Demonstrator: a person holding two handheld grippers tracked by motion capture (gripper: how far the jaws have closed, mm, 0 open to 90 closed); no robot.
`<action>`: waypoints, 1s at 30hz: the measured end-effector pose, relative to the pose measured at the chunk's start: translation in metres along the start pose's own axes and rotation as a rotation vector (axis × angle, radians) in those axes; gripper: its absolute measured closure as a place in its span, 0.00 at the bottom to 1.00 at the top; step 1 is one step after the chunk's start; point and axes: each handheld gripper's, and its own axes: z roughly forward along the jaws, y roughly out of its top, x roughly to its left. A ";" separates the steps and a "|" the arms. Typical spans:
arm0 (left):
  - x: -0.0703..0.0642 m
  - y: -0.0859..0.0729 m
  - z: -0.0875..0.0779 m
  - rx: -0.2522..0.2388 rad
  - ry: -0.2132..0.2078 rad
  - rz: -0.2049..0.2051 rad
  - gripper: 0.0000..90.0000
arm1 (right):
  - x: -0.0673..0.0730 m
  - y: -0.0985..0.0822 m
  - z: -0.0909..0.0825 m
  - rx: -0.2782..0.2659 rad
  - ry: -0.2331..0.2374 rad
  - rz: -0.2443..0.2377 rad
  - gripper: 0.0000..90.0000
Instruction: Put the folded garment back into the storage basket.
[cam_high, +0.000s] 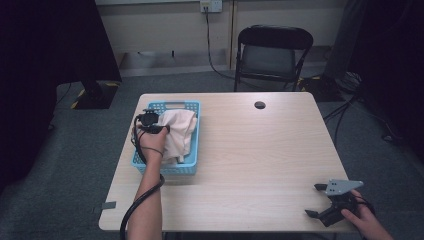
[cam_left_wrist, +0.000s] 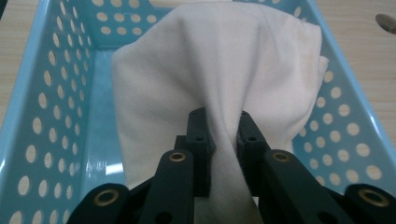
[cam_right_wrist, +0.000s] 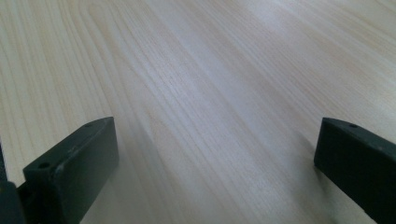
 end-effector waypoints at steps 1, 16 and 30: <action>0.001 -0.001 0.002 0.007 0.000 -0.004 0.88 | 0.000 0.000 0.000 0.000 0.000 0.000 0.00; 0.000 -0.001 0.026 0.123 0.007 0.037 0.87 | 0.000 0.000 0.000 0.000 0.000 0.000 0.00; 0.003 -0.006 0.038 0.197 -0.014 0.042 0.81 | 0.000 0.000 0.000 0.000 0.000 0.000 0.00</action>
